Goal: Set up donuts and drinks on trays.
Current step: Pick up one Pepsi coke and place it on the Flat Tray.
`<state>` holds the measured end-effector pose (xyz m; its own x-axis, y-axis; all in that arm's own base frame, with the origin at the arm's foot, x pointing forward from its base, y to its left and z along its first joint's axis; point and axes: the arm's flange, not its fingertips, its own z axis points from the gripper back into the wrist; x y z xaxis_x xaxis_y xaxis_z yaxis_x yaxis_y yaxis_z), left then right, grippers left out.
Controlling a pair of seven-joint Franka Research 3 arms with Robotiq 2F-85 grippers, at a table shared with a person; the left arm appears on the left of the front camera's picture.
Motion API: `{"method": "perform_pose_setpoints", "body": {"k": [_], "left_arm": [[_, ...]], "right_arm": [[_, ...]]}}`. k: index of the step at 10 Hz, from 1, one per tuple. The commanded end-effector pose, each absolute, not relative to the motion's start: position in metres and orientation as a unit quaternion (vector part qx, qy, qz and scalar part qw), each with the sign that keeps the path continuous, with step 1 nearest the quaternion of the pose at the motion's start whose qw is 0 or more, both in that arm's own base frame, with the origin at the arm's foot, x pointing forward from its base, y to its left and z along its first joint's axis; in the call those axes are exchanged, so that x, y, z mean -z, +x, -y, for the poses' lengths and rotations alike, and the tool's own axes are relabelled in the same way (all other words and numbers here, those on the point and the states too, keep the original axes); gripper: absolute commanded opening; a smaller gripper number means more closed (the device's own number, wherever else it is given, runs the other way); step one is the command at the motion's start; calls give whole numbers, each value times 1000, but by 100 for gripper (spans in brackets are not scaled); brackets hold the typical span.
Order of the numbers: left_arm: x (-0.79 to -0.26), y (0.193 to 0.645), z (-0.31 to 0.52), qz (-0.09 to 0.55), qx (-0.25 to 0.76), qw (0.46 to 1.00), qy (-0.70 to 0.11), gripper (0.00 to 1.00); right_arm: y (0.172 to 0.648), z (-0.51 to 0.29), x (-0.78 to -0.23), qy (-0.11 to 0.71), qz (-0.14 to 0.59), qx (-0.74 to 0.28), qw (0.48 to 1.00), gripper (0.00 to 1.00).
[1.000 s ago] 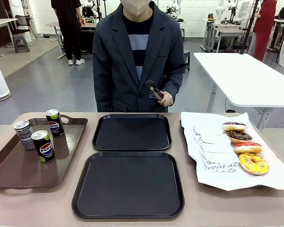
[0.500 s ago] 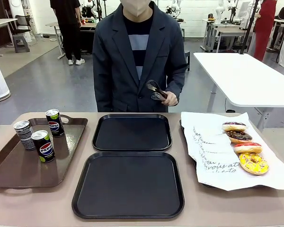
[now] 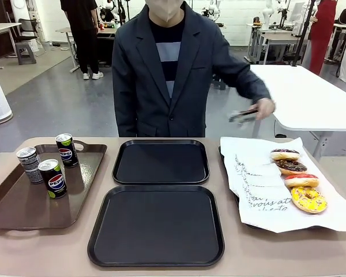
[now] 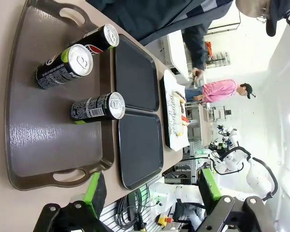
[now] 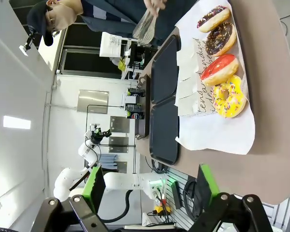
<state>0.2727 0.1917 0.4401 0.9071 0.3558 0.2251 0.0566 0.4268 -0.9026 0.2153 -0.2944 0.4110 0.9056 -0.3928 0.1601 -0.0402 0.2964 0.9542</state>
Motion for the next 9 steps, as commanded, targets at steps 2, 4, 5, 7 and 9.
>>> {"method": "perform_pose_setpoints", "body": {"k": [2, 4, 5, 7, 9], "left_arm": [[-441, 273, -193, 202, -89, 815, -535, 100], [-440, 273, -192, 195, -91, 822, -528, 100], [-447, 278, -191, 199, -101, 820, -526, 100], [-440, 273, -191, 195, -91, 822, -527, 100], [-440, 273, -191, 195, -91, 822, -527, 100]], "right_arm": [[215, 295, -413, 587, 195, 103, 779, 100], [215, 295, -413, 587, 195, 103, 779, 100], [215, 295, -413, 587, 195, 103, 779, 100], [215, 295, -413, 587, 195, 103, 779, 100], [215, 295, -413, 587, 195, 103, 779, 100]]}}
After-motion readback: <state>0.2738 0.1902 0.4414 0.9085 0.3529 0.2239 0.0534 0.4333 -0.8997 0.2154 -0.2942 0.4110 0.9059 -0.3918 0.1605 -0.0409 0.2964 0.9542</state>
